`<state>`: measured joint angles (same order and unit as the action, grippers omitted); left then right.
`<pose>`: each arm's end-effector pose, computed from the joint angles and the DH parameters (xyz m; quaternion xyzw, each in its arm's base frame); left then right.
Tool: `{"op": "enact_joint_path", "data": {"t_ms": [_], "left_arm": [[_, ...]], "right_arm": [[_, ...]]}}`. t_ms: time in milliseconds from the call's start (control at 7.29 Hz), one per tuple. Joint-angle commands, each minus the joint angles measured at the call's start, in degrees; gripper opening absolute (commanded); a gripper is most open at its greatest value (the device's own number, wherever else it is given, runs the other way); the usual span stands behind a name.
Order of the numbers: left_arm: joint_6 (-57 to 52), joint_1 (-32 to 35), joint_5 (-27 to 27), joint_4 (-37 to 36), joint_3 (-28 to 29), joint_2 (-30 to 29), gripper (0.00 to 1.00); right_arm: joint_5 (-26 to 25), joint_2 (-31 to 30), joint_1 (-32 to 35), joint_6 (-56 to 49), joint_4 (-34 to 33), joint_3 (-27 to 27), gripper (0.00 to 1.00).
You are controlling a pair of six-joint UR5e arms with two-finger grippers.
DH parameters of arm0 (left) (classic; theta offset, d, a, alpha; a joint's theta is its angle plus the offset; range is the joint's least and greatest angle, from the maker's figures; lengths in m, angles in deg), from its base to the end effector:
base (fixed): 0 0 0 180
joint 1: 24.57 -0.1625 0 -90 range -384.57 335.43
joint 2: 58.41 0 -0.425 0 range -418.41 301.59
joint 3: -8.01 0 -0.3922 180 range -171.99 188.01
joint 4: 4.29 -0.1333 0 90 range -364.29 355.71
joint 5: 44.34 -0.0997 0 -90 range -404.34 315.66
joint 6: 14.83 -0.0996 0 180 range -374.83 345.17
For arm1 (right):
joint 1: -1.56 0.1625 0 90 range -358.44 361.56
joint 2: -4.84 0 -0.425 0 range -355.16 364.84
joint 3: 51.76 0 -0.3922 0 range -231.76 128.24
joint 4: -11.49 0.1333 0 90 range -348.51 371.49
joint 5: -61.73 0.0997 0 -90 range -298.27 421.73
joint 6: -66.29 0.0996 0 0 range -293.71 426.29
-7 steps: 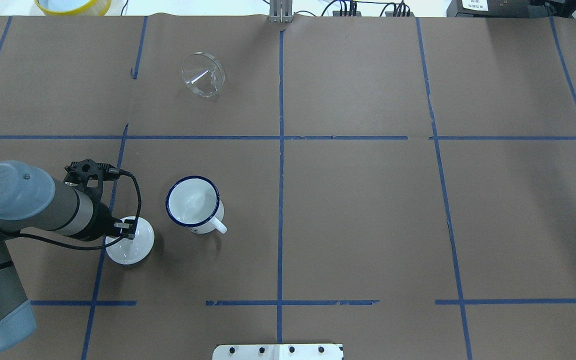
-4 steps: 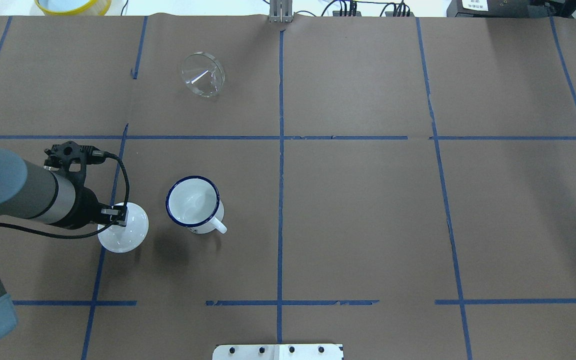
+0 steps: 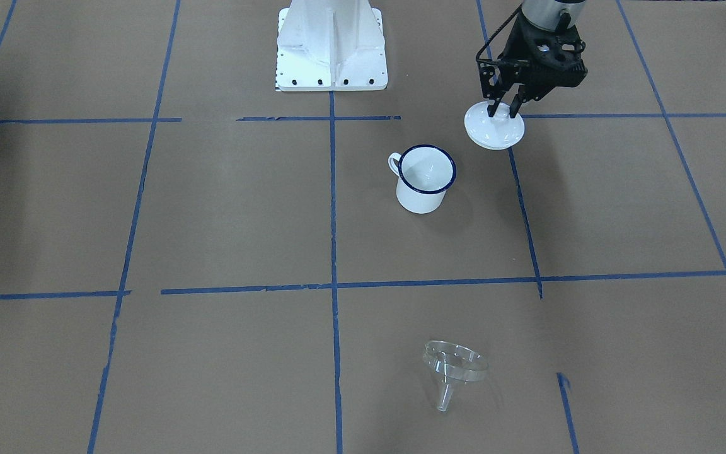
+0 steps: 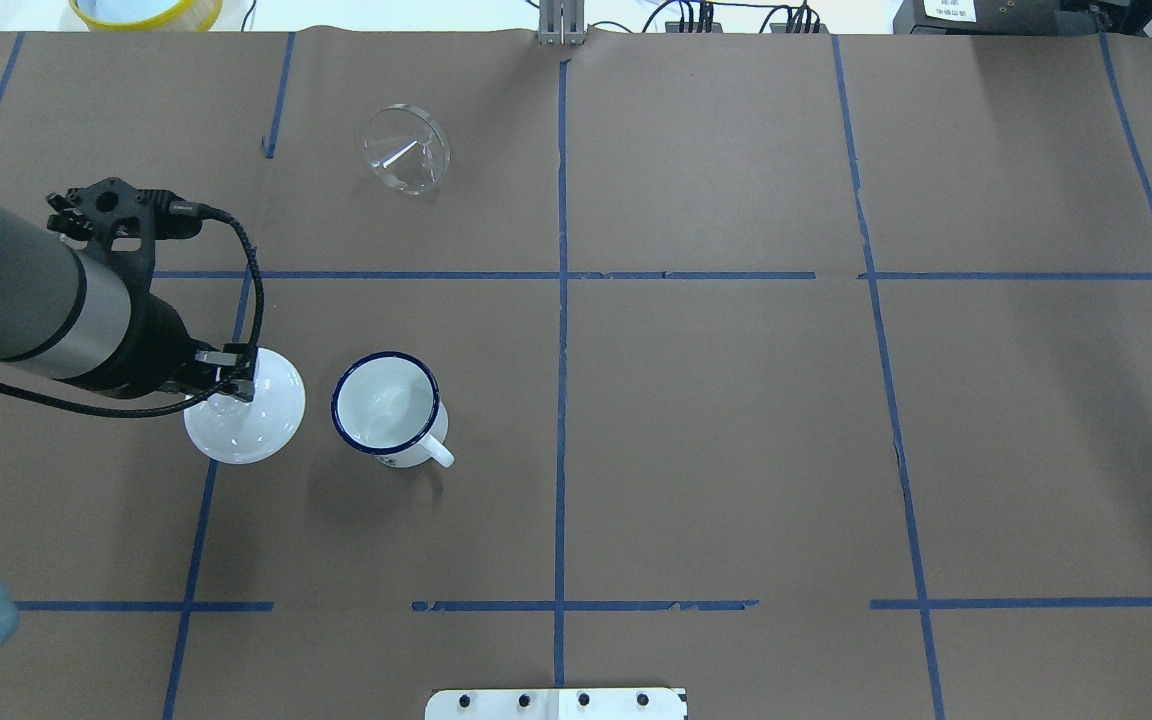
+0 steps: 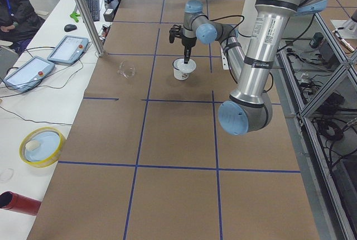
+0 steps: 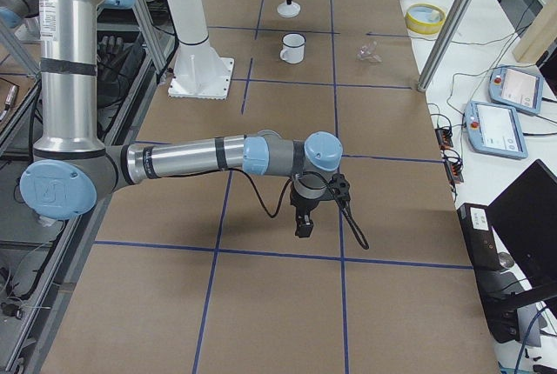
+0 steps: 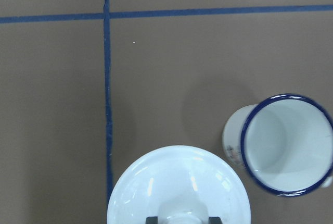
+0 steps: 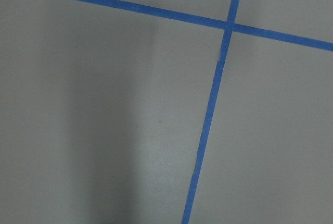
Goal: Remove funnel from cup
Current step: 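Carry the lid over the mug and lower it onto the rim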
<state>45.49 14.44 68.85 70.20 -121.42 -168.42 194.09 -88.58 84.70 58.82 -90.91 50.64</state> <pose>0.3139 -0.3753 0.2209 0.0528 0.4077 0.0010 0.9116 0.0111 -0.4618 0.6049 -0.0259 -0.3613 -0.1056 0.9261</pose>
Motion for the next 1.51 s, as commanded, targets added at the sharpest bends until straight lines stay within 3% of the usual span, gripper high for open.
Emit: {"op": "enact_joint_path", "data": {"t_ms": [0, 412, 1373], "left_arm": [[1.0, -0.2, 1.2, -2.8, 6.6, -8.2, 0.00], [6.5, -1.5, 1.2, 6.4, 16.2, -9.5, 0.00], [7.7, -4.0, 0.9, 6.8, 16.5, -9.6, 0.00]], "right_arm": [[0.0, 0.0, 0.0, 0.0, 0.0, 0.0, 1.00], [0.0, 0.0, 0.0, 0.0, 0.0, 0.0, 1.00], [0.0, 0.0, 0.0, 0.0, 0.0, 0.0, 1.00]]}}
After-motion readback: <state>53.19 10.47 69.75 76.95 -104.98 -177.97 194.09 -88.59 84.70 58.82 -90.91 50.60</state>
